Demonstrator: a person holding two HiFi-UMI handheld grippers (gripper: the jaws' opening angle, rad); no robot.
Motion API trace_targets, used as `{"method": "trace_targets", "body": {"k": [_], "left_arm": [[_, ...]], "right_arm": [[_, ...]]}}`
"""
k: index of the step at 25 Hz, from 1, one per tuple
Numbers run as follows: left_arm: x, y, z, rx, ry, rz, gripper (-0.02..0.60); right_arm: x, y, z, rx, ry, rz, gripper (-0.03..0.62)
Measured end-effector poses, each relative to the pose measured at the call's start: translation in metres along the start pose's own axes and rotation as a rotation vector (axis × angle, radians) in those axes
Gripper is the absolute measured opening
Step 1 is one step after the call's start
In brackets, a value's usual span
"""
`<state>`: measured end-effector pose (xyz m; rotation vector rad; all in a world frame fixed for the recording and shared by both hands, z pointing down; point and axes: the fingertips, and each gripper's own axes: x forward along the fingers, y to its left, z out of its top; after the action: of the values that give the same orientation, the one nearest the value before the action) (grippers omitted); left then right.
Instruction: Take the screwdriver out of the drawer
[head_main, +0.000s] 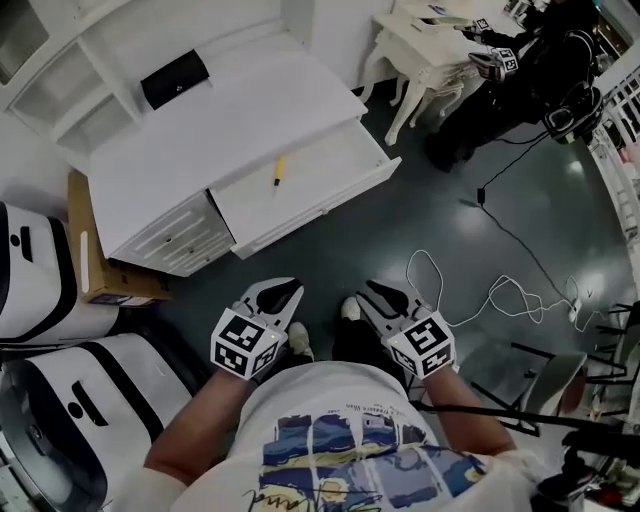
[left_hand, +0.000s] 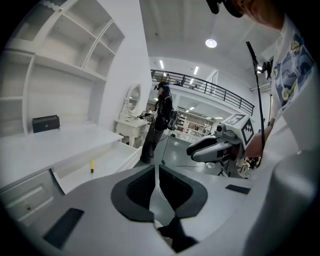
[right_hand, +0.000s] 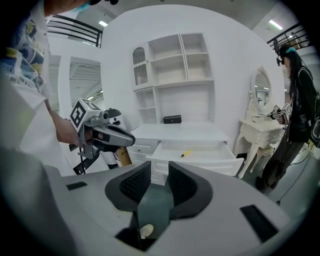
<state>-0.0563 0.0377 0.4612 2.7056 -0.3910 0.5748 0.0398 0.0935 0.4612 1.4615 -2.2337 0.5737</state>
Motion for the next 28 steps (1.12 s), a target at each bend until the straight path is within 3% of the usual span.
{"method": "trace_targets", "body": {"k": [8, 14, 16, 23, 28], "left_arm": [[0.058, 0.079, 0.017, -0.067, 0.038, 0.169, 0.015], [0.119, 0.142, 0.030, -0.124, 0.096, 0.289, 0.019], [0.137, 0.162, 0.030, -0.146, 0.118, 0.326, 0.048], [0.177, 0.231, 0.000, -0.247, 0.221, 0.470, 0.057], [0.206, 0.281, -0.031, -0.331, 0.303, 0.534, 0.075]], "right_arm": [[0.052, -0.074, 0.031, -0.012, -0.018, 0.100, 0.126], [0.094, -0.151, 0.065, -0.087, 0.005, 0.206, 0.126], [0.107, -0.171, 0.073, -0.103, 0.015, 0.243, 0.126], [0.138, -0.210, 0.073, -0.098, 0.076, 0.359, 0.123], [0.151, -0.236, 0.068, -0.111, 0.140, 0.395, 0.123]]}}
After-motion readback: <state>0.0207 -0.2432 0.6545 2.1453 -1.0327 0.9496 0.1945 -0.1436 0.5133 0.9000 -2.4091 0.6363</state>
